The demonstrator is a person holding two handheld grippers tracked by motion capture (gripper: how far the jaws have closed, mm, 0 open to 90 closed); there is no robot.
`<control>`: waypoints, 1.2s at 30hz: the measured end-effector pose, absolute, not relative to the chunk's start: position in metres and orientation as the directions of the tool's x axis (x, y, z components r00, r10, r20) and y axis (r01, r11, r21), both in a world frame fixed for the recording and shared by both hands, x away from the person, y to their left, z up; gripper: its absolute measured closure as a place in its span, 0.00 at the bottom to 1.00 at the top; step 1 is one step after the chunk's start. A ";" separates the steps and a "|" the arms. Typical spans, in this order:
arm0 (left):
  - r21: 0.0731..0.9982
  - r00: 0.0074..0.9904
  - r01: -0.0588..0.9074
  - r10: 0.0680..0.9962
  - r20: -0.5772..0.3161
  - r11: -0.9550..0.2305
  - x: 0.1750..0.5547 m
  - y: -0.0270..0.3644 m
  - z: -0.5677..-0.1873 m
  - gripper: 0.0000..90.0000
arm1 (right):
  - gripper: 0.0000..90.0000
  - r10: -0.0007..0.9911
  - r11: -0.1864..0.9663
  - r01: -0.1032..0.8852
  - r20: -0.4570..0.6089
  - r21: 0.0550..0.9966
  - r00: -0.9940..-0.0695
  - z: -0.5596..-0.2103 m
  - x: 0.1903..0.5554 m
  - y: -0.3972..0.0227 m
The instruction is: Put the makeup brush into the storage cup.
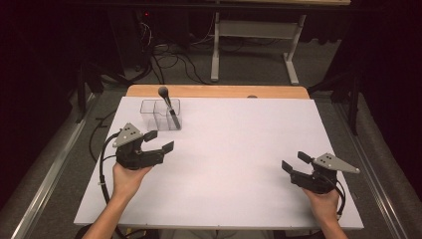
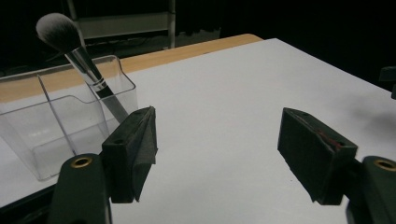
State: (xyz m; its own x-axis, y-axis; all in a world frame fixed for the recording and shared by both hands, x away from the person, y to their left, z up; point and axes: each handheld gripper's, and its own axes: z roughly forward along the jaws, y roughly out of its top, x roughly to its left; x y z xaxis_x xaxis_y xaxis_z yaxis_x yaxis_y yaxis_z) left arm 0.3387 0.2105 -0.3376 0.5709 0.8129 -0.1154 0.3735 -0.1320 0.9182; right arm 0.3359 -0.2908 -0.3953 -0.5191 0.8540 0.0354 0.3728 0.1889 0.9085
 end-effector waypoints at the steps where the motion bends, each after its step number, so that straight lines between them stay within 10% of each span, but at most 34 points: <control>1: 0.918 0.569 0.374 0.813 -0.118 -0.129 0.339 0.210 -0.339 0.32 | 0.34 0.854 0.189 0.373 0.035 0.909 -0.519 -0.395 0.336 -0.291; 36: 0.901 0.518 0.418 0.845 -0.131 -0.116 0.345 0.207 -0.374 0.31 | 0.34 0.859 0.189 0.366 0.027 0.911 -0.512 -0.395 0.335 -0.291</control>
